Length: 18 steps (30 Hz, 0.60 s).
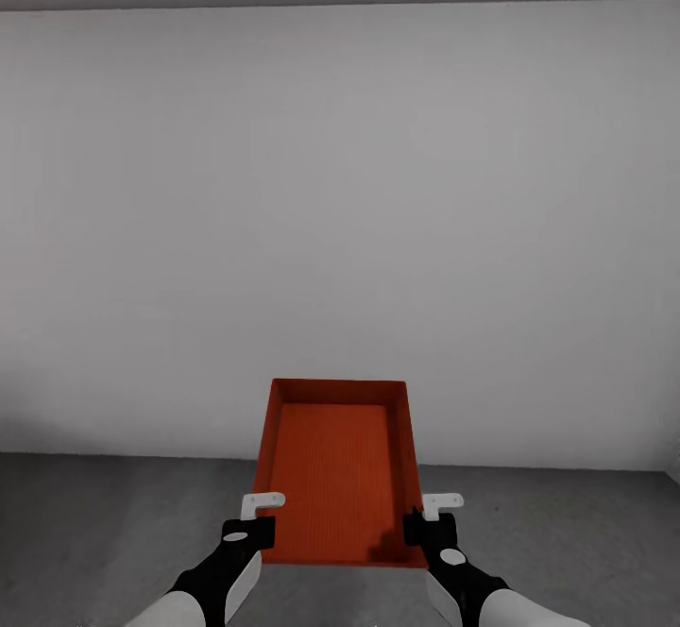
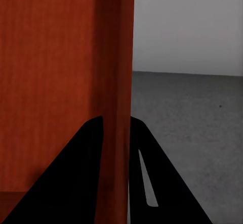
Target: Move the two storage containers from the living room to the garage. In the garage, place one container on the floor and stack the other container on top of it (either order is fine).
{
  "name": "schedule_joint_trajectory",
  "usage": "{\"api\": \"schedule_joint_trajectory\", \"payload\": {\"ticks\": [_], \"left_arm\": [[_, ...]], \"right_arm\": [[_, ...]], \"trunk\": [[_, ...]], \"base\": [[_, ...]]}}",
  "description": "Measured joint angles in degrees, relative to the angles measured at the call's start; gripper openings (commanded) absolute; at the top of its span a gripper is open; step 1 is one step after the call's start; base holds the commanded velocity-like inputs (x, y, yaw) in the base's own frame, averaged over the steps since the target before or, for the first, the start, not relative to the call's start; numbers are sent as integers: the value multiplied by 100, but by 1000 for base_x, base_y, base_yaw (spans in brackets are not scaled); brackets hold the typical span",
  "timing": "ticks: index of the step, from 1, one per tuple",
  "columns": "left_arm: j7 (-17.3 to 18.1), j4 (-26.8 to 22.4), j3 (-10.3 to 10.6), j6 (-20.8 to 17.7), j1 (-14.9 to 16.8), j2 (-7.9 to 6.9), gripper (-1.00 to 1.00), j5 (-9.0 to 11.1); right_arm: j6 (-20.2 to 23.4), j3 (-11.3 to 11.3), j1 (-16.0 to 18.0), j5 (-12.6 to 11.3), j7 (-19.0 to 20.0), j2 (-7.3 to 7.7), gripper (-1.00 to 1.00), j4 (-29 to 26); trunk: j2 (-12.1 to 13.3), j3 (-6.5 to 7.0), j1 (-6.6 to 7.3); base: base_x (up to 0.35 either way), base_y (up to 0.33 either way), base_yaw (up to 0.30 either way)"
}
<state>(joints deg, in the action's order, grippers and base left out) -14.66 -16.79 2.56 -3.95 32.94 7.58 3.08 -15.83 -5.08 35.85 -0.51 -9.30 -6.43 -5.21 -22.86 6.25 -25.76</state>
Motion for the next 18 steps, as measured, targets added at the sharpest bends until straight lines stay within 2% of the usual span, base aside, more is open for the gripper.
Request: {"api": "schedule_joint_trajectory", "payload": {"ticks": [18], "left_arm": [[-3, 8, -21, 10, 1, 12, -100, -20]], "right_arm": [[-2, 12, -1, 16, 9, 10, -100, 0]], "trunk": [[0, -158, 0]], "base": [[0, 0, 26]]}}
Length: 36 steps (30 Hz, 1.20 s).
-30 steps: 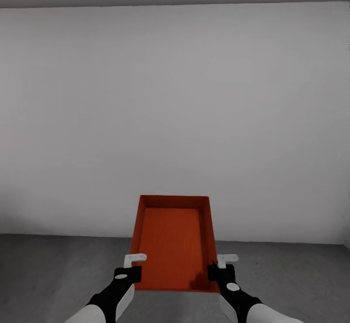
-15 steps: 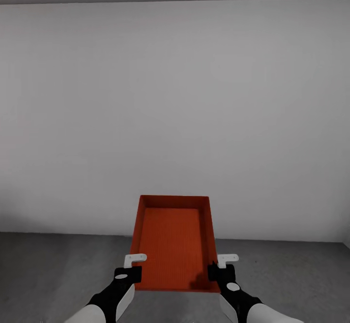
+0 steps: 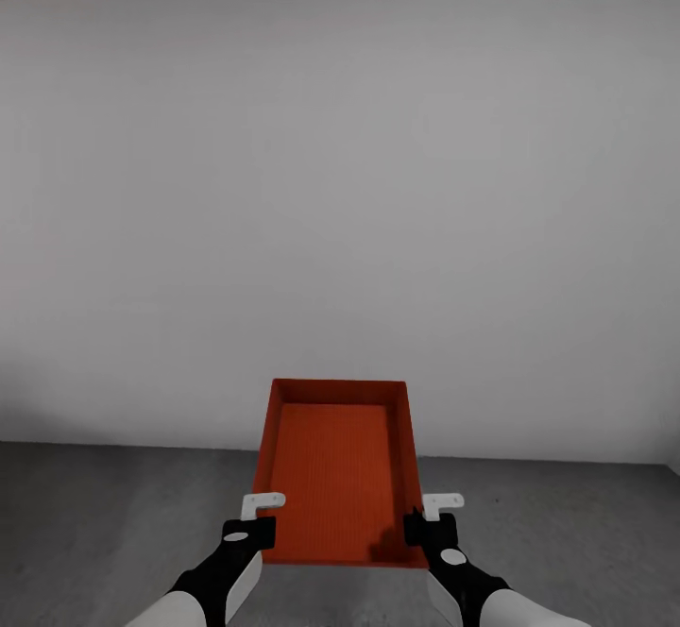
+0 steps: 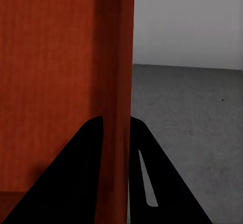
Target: Move the two storage containers from the living room to the garage. In the garage, place one container on the floor and stack the other container on top of it (either order is fine).
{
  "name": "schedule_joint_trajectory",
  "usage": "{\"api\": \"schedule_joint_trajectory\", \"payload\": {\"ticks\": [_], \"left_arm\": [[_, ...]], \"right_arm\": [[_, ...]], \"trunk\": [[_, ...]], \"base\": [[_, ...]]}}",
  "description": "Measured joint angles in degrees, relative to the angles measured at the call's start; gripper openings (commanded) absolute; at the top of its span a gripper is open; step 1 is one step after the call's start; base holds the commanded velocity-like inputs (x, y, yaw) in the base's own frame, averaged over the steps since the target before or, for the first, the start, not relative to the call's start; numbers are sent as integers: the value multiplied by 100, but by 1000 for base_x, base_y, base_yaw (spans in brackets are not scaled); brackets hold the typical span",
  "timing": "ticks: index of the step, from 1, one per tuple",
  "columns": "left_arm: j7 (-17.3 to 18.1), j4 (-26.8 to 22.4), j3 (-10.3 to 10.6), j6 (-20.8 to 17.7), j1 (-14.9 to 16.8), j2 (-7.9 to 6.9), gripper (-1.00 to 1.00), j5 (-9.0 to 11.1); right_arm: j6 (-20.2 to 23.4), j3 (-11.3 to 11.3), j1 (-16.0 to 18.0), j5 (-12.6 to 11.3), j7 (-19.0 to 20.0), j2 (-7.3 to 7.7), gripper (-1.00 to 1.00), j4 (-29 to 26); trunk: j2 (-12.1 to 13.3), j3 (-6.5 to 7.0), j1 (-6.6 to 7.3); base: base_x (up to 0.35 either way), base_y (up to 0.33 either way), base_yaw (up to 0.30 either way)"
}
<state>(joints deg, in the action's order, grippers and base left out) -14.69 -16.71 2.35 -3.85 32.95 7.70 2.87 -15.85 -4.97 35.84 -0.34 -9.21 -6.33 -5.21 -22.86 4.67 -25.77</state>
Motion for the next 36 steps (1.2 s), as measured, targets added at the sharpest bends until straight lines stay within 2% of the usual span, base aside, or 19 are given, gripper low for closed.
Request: {"api": "schedule_joint_trajectory", "payload": {"ticks": [36], "left_arm": [[0, -10, -20, -49, 3, 6, -100, -52]], "right_arm": [[0, -3, -3, -34, 5, 1, -100, 17]], "trunk": [[0, -322, 0]], "base": [[0, 0, 0]]}}
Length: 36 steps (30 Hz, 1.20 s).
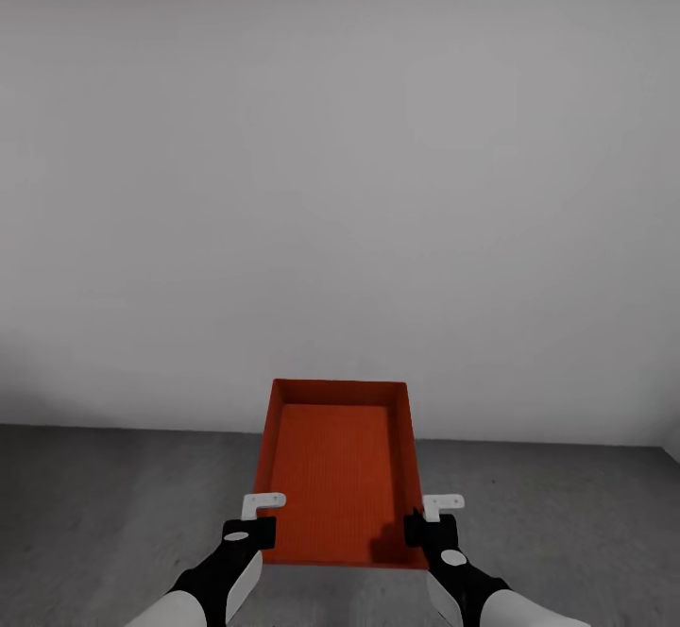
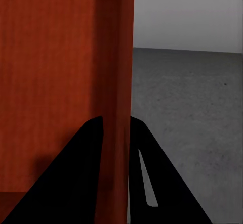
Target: Move the two storage containers from the living room to the garage. In the garage, place one container on the floor and stack the other container on top of it (either order is fine).
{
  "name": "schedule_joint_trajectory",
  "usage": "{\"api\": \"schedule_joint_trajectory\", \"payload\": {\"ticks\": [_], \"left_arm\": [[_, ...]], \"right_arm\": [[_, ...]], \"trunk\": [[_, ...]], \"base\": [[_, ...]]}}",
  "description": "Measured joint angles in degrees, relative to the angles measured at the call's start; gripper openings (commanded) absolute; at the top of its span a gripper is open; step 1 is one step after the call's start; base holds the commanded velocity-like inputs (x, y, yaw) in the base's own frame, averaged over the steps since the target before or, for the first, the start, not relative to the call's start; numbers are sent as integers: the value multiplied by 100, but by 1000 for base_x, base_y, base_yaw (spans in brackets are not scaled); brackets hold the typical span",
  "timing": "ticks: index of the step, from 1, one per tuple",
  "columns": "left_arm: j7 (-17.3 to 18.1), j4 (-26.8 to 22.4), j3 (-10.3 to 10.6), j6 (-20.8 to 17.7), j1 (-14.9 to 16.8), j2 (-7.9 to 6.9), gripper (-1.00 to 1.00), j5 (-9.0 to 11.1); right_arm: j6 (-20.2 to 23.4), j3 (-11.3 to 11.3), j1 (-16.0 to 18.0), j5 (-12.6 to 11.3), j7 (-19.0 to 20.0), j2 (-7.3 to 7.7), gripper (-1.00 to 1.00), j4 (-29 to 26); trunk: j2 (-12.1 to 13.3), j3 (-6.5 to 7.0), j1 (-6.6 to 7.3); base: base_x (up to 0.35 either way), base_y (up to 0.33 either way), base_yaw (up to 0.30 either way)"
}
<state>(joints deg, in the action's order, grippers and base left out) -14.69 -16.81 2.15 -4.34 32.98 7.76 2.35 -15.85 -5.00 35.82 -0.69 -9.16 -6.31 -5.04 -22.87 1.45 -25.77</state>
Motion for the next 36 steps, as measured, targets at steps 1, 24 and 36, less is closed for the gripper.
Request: {"api": "schedule_joint_trajectory", "payload": {"ticks": [1, 24, 36], "left_arm": [[0, 1, 2, 0, 0, 0, -100, 2], [3, 2, 13, 10, -2, -7, -100, 17], [1, 5, 13, 21, -4, -4, -100, 19]], "right_arm": [[0, 3, -3, 2, 0, 0, -100, -1], [-7, -11, -1, -14, 1, -3, -100, 2], [-10, -11, -3, -14, 5, -1, -100, 0]], "trunk": [[0, -9, 0], [4, -211, 1], [9, -313, 2]], "base": [[0, 0, 0], [0, 0, 0], [0, 0, 0]]}}
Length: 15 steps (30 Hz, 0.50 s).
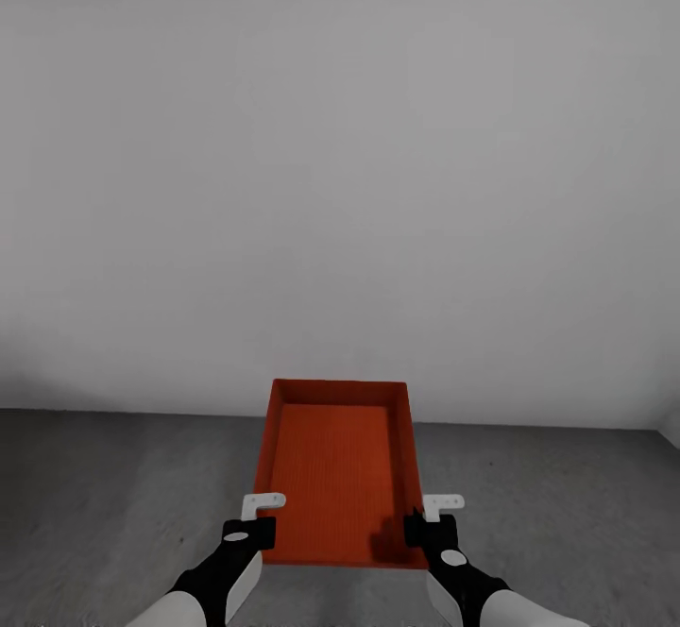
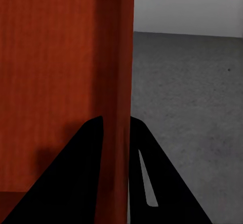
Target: Move the two storage containers from the living room to the garage. In the garage, place one container on the floor and stack the other container on top of it (either order is fine).
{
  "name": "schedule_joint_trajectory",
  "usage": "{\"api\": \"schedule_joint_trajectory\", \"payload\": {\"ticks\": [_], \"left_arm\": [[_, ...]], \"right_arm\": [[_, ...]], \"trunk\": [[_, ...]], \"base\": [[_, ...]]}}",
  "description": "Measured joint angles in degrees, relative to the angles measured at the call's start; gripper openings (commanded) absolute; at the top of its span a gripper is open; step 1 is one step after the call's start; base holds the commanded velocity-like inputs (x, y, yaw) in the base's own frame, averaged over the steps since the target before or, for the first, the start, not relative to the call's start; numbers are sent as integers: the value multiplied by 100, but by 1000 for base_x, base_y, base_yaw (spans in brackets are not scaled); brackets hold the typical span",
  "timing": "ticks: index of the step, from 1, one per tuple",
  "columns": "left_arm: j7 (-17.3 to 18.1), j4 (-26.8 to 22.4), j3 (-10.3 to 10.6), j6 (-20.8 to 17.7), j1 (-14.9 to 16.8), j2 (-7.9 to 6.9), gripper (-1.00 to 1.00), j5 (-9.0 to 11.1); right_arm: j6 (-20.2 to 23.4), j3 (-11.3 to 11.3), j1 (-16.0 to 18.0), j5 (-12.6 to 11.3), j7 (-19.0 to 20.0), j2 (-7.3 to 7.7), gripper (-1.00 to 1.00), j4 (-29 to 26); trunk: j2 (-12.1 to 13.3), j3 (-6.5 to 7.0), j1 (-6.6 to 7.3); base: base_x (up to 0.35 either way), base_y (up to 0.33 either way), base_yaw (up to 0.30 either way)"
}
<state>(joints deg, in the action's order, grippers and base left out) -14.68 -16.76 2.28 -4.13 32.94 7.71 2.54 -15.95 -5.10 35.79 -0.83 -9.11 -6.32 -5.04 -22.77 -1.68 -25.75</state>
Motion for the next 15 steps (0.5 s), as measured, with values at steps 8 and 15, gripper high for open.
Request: {"api": "schedule_joint_trajectory", "payload": {"ticks": [8, 15], "left_arm": [[-5, 8, 19, 26, -1, -2, -100, 34], [2, 13, 20, 34, -1, -7, -100, 36]], "right_arm": [[-3, 0, 0, 13, 0, 1, -100, -8], [-5, -23, 0, -9, -5, -2, -100, -6]], "trunk": [[0, -72, 0], [0, -135, 0]], "base": [[0, 0, 0], [0, 0, 0]]}}
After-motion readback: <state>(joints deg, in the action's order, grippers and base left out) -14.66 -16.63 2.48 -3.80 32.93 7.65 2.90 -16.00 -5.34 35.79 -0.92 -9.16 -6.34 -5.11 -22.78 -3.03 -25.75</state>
